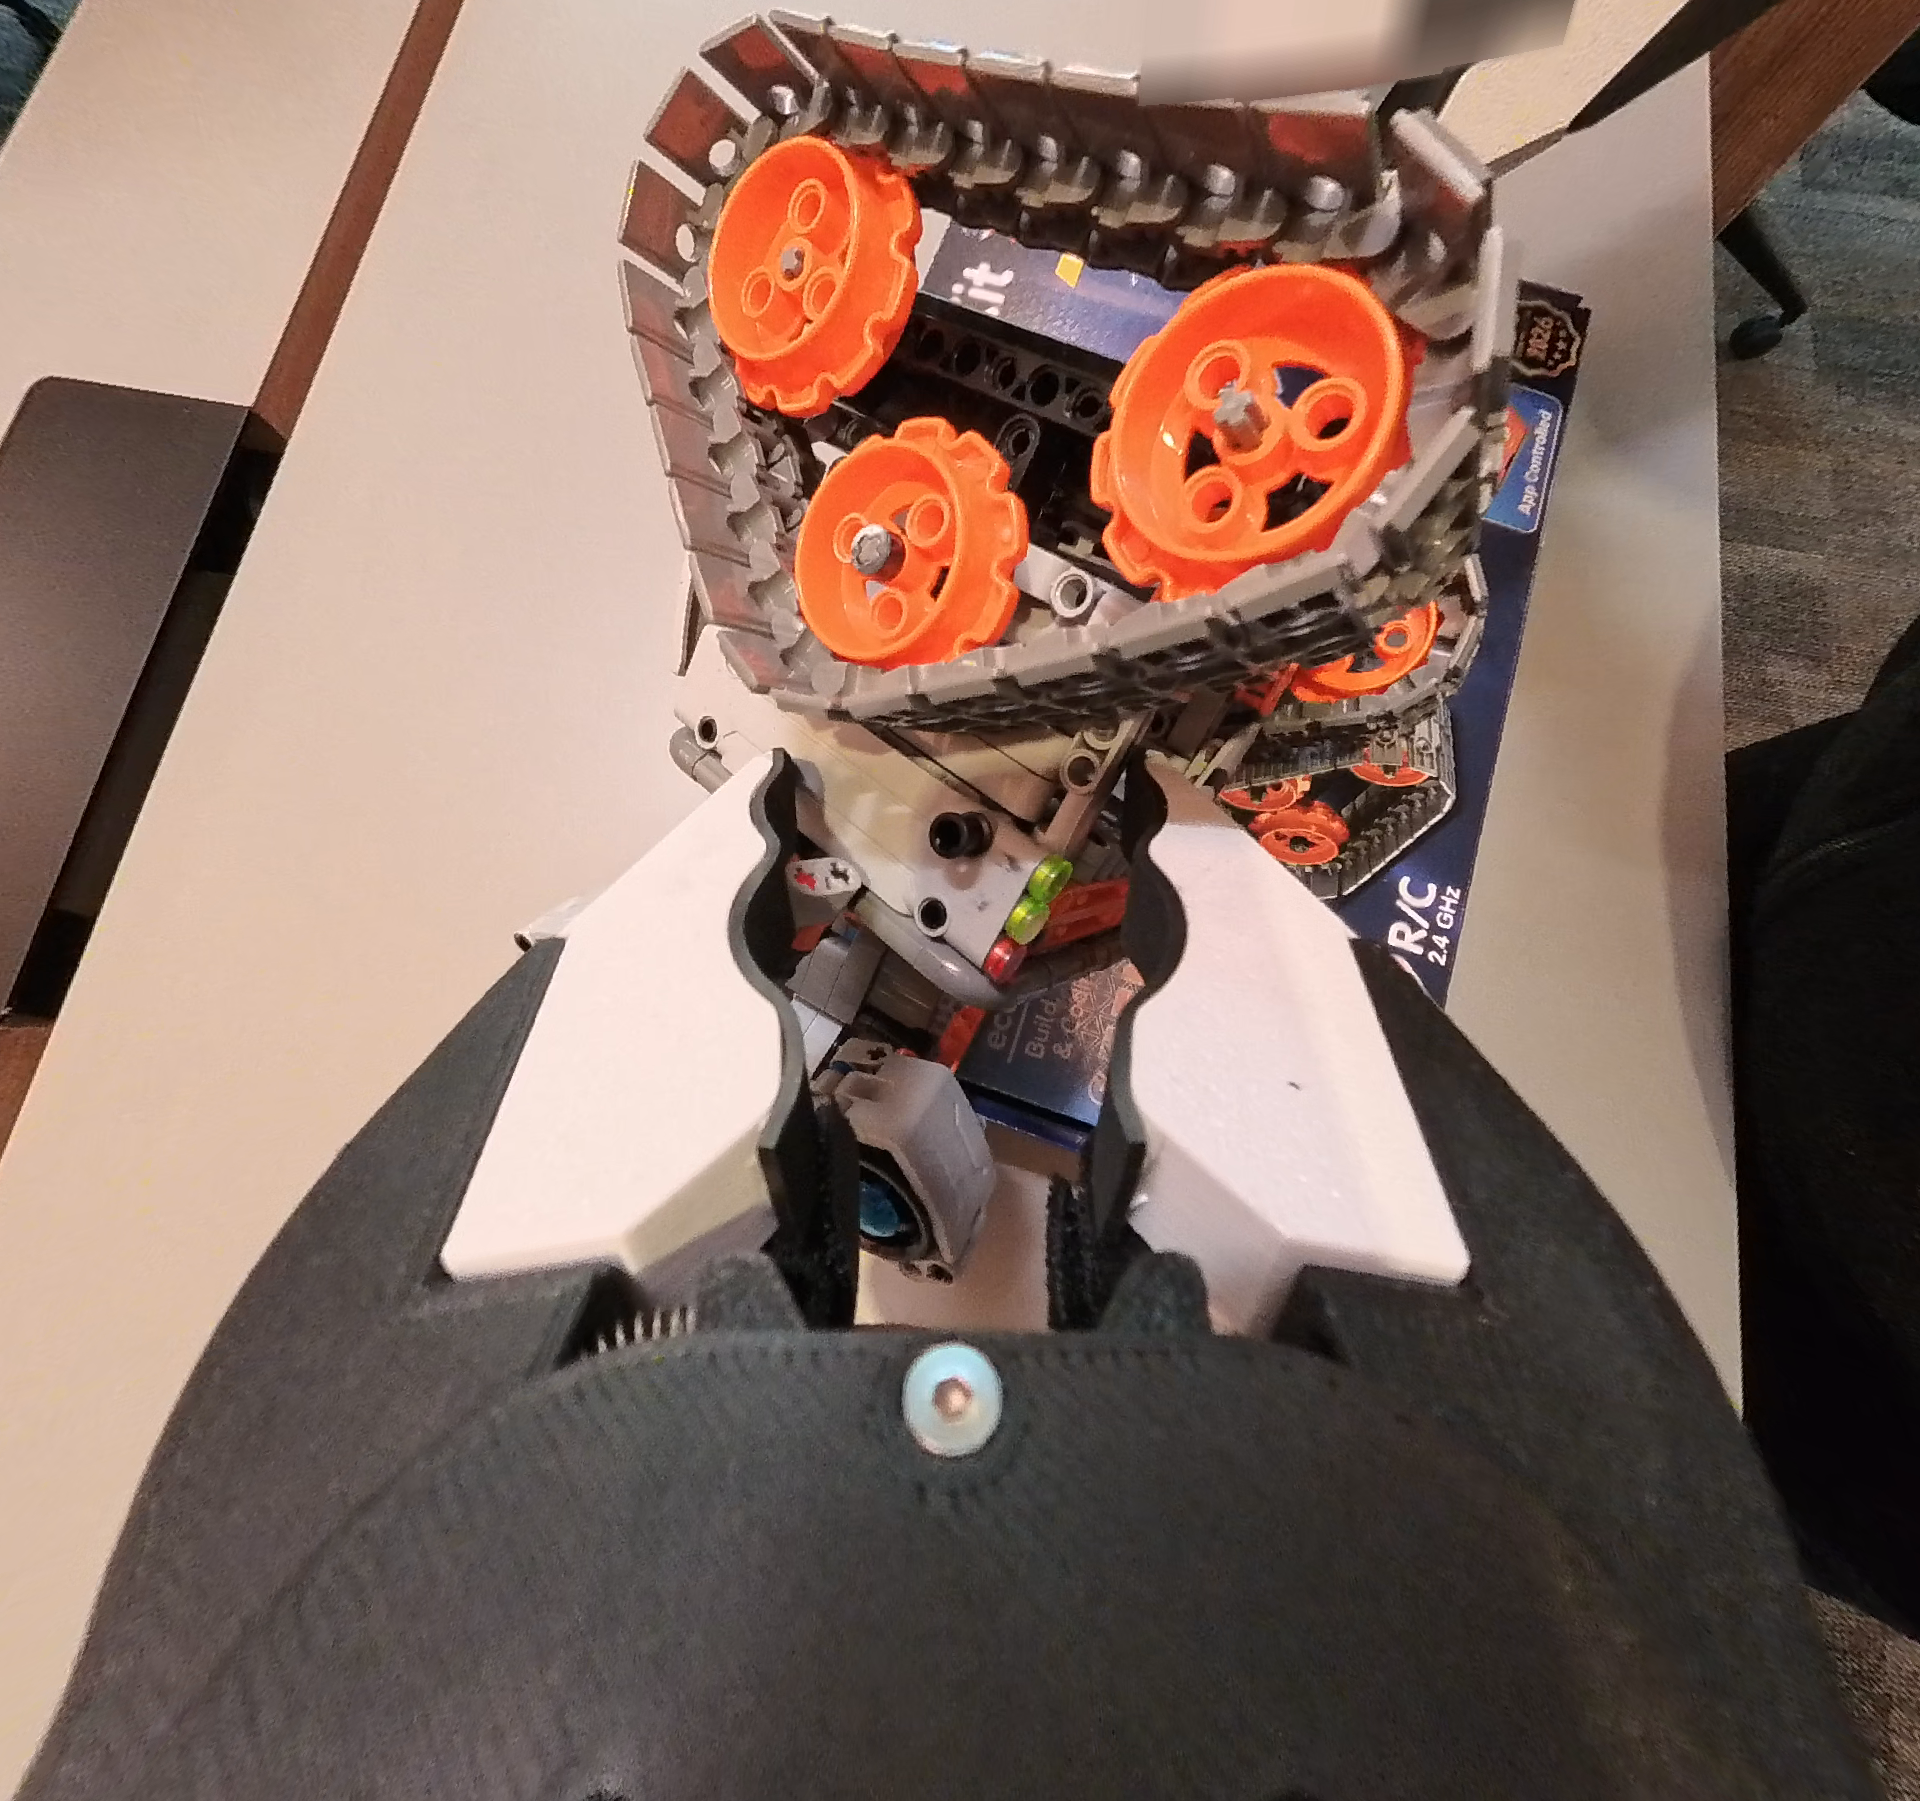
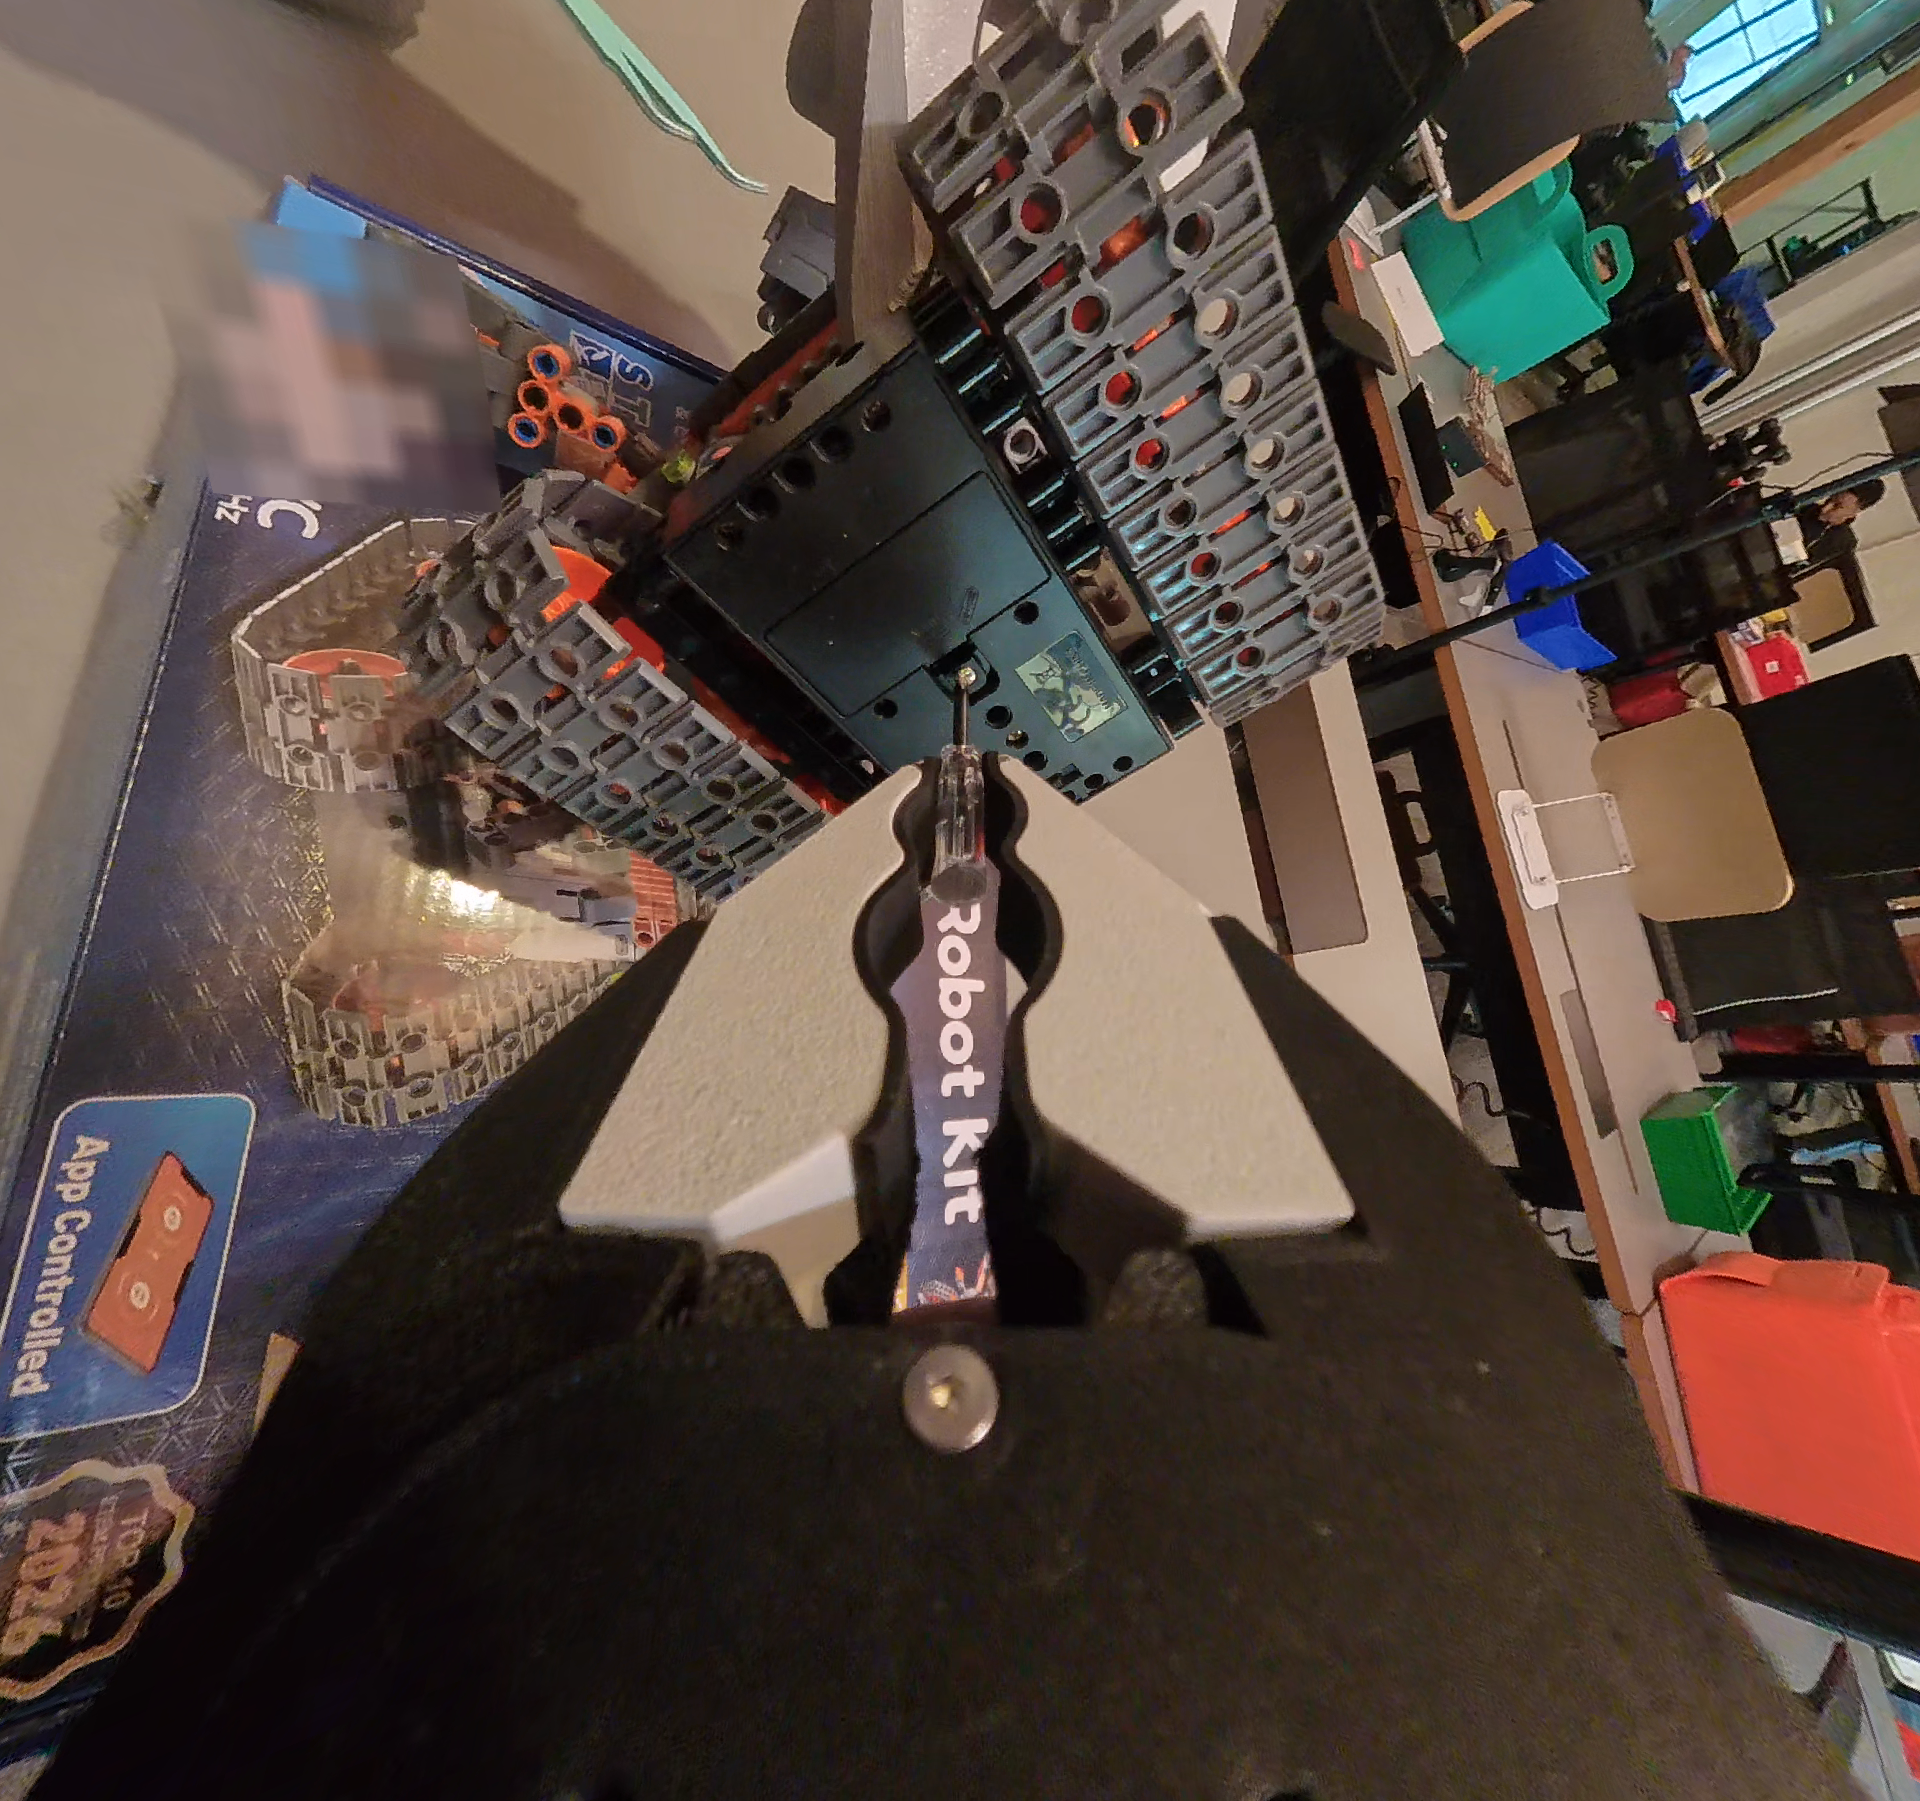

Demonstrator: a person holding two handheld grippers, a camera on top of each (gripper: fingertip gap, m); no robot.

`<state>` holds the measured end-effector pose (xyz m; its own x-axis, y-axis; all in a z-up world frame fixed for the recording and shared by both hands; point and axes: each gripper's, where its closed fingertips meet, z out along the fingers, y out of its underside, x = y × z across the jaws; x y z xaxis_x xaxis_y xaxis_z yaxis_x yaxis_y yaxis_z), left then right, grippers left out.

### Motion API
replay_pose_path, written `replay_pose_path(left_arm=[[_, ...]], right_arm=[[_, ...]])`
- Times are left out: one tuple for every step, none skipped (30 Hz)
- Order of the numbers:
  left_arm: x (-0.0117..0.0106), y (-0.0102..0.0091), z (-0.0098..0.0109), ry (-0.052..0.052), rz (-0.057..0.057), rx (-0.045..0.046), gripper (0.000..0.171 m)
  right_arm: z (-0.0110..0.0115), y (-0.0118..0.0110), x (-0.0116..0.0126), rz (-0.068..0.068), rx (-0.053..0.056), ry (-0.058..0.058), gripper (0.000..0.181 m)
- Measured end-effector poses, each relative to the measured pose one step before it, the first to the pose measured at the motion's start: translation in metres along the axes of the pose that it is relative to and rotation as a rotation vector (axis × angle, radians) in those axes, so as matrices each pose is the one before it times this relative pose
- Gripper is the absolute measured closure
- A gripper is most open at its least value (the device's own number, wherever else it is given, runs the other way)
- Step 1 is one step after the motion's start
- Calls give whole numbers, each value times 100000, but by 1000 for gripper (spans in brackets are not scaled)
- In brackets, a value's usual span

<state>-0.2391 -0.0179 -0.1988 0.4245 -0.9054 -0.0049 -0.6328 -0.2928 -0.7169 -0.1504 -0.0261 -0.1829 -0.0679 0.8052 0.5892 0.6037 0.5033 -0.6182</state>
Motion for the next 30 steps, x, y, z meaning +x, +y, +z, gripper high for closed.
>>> replay_pose_path(left_arm=[[-9,7,-9,6,-113,18,111],[13,3,-10,47,-83,90,111],[10,0,14,-70,103,0,111],[-3,-1,21,-136,-52,-77,111],[1,-36,-1,47,-57,137,111],[32,-11,28,73,67,-31,111],[0,-3,25,-201,155,-111,111],[1,-4,2,32,-264,31,111],[8,-9,17,-20,36,90,111],[6,-18,30,-84,-73,45,111],[-10,6,16,-113,-87,-106,111],[-9,34,-6,-63,5,-190,111],[-24,13,-7,-217,-90,-92,111],[-40,-21,3,-222,-442,59,111],[-29,-11,7,-254,-220,56,111],[-9,5,22,-215,85,17,111],[-2,-2,4,-191,31,-30,111],[56,30,-3,126,281,-188,110],[105,60,-30,214,657,-259,110],[134,32,-63,504,246,-190,109],[133,77,-65,549,-13,-201,108],[38,47,-56,-114,214,103,108],[30,-46,-37,12,-269,370,109],[70,-72,28,174,-85,228,109],[33,-23,56,-77,483,-270,109],[14,-9,47,-238,563,-350,110],[10,-18,4,-150,169,-205,110],[1,19,-20,-59,182,-192,110],[16,28,-24,52,9,-67,110],[23,22,-36,46,-34,-11,110]], right_arm=[[17,-3,23,431,-13,55,177],[2,-22,16,467,68,-154,177],[9,-39,33,-173,286,209,177],[15,-18,30,-237,-66,296,177],[39,29,-50,-549,-350,-277,177],[27,-18,-31,-1142,-109,-42,177],[3,-12,29,-1448,-278,302,177],[6,27,33,-2145,-527,154,177],[3,22,14,-2809,-764,-180,177],[-12,-8,28,-2913,-920,-410,177],[19,-16,25,-1456,-1023,-1153,177],[37,-2,5,2007,-857,-2647,177],[53,47,55,7027,-823,-3813,177],[28,26,85,11417,-225,-4409,177],[15,17,46,12343,365,-4207,177],[24,23,-14,12596,831,-3716,177],[23,0,-70,14379,1554,-3765,177],[18,3,-217,16304,2112,-5145,177],[22,-35,-370,17952,2929,-6992,177],[52,0,-384,17009,3284,-7758,178],[90,145,-232,13007,2893,-6518,177],[26,103,-48,9215,2958,-4822,177],[-89,23,97,5523,2467,-2626,177],[-210,-26,107,1482,1817,-598,177],[-309,8,148,-2317,875,1617,177],[-440,46,207,-6001,258,3384,177],[-609,-154,-5,-8227,1776,2677,177],[-657,166,443,-6768,289,5281,177],[-597,578,874,-7042,-1799,7566,177],[-538,612,772,-8490,-1139,6985,177]])
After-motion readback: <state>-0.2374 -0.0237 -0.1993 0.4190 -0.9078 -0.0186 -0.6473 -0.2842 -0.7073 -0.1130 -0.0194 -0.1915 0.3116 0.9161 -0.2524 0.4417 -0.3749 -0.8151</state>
